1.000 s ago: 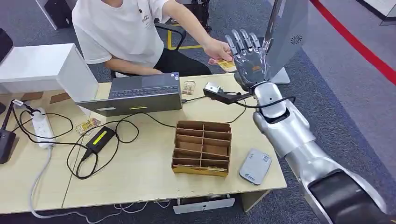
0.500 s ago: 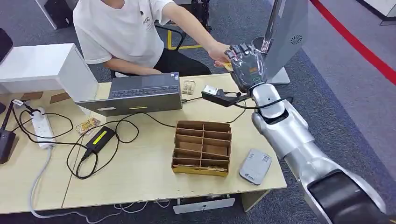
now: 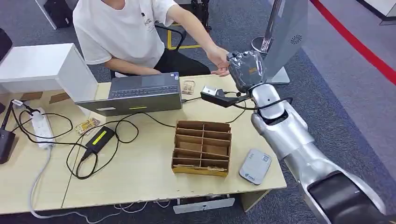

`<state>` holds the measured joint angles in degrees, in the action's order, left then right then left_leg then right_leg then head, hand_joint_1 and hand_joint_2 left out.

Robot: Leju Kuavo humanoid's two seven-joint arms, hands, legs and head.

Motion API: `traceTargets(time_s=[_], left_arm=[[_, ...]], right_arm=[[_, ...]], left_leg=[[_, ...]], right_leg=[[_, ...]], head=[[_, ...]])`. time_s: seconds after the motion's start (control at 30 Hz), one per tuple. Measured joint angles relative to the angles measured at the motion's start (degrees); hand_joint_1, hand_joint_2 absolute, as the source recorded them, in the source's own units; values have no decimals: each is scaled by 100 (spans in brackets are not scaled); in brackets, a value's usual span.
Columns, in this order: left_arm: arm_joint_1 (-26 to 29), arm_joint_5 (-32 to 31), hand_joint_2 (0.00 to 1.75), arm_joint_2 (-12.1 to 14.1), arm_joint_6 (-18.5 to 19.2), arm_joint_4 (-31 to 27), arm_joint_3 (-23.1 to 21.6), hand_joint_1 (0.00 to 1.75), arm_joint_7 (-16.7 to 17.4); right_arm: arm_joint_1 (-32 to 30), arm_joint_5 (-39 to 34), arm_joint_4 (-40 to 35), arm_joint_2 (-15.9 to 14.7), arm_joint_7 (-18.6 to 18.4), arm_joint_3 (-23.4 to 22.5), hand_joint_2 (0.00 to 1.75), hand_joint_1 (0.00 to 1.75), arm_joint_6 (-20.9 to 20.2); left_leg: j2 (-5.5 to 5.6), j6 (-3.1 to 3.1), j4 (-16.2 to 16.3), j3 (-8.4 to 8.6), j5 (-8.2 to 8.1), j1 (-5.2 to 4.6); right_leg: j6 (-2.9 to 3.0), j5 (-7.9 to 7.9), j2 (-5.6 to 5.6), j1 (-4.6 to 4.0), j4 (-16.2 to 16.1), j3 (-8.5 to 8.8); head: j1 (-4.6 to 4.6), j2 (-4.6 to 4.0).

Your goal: Pass the card to the sensor for recognition and then transmit it.

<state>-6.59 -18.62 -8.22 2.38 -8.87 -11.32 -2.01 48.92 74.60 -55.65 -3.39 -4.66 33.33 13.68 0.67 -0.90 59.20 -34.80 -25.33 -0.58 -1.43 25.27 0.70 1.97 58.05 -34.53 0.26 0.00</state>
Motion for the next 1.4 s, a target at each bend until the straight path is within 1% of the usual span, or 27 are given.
traceTargets(time_s=[0.07,0.17,0.37,0.5,0.6,0.77,0.9,1.13,1.4], left_arm=[[1,2,175,2,-20,-11,18,0,-2],[5,42,175,2,-31,-13,46,0,-2],[22,81,175,2,-55,-13,98,0,24],[27,81,175,0,-85,-13,116,0,31],[34,92,175,0,-92,-13,131,0,26],[47,105,175,-2,-129,-13,157,0,9],[52,105,175,-2,-142,-15,208,0,13],[57,111,175,-7,-153,-15,240,0,9],[60,114,175,-7,-155,-20,245,0,9]], right_arm=[[-78,9,-79,-9,-7,0,175,175,50],[-308,-20,-308,-72,11,-4,175,175,238],[-933,-24,-960,-394,26,-103,175,175,428],[-1396,-90,-1402,-640,57,-319,175,175,601],[-1646,-125,-1630,-763,113,-447,175,175,734],[-2477,-123,-2272,-946,297,-850,175,175,944],[-3087,-85,-2551,-979,389,-1113,175,175,1080],[-3873,13,-2603,-977,485,-1418,175,175,1364],[-4178,11,-2603,-973,487,-1550,175,175,1416]], left_leg=[[0,0,0,0,0,0],[2,0,0,-2,0,0],[2,-1,0,-8,-2,0],[2,-1,0,-9,-2,0],[2,-1,0,-9,-3,0],[2,1,0,-10,-13,2],[0,0,-1,-10,-16,5],[0,0,-1,-13,-16,6],[1,0,-1,-11,-15,6]], right_leg=[[0,0,0,0,-1,-1],[0,0,2,0,-1,-3],[0,1,6,0,-4,-5],[-1,1,6,0,-5,-6],[-1,1,6,0,-6,-6],[-2,3,7,-3,-7,-6],[2,6,4,-7,-7,-7],[2,8,5,-7,-6,-6],[2,8,5,-7,-7,-6]], head=[[0,2],[0,0],[0,0],[0,2],[0,0],[2,0],[0,2],[0,0],[0,0]])
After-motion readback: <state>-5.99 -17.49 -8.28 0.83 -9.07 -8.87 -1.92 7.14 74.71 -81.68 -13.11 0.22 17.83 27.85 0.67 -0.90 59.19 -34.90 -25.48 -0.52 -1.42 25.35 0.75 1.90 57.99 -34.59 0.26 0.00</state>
